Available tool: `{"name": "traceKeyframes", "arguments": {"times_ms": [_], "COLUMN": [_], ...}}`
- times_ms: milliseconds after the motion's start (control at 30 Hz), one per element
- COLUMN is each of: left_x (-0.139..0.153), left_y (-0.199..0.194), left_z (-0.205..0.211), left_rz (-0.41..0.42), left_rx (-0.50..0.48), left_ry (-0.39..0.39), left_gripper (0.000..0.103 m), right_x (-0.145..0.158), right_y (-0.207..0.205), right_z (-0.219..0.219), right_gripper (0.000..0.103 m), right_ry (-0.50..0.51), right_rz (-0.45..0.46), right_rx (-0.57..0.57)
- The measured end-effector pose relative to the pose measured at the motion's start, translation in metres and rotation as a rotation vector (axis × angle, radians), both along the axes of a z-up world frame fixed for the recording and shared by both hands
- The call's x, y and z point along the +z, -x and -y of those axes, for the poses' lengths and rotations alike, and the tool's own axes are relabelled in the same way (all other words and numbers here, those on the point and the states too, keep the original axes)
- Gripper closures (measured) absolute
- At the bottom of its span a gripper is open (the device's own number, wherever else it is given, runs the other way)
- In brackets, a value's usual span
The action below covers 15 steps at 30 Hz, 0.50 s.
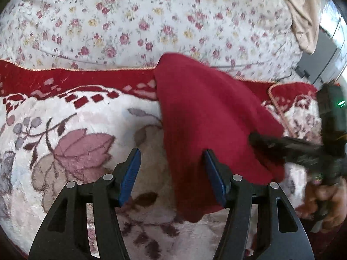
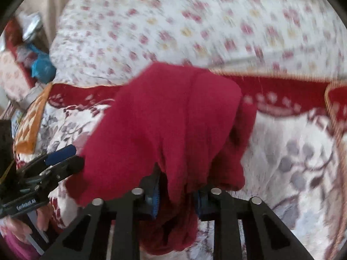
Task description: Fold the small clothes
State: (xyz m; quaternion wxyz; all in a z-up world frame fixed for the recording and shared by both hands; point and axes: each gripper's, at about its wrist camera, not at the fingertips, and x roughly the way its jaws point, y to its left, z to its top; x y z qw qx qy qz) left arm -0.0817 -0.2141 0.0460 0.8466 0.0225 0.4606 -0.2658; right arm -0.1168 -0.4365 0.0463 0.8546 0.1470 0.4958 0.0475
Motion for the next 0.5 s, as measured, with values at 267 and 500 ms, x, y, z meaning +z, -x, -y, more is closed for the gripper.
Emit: {"name": "traceKeyframes", "arguments": {"times_ms": [267, 500], "left_x": [-0.001, -0.004], "left_y": [0.001, 0.003], "left_z": [0.007, 0.012], "left_rz": [0.033, 0.064], "left_rx": [-0.009, -0.022], "left_ry": [-0.029, -0.062], "left_gripper": [0.043, 0.043], "right_x": [0.06, 0.045], "right_y": [0.014, -0.043], "right_z": [0.017, -0.022], "right_gripper": [0.053, 0.054], "right_ry": [0.001, 0.092], "right_rz": [0.159, 0.15], "right_rx": [-0.128, -0.027]}}
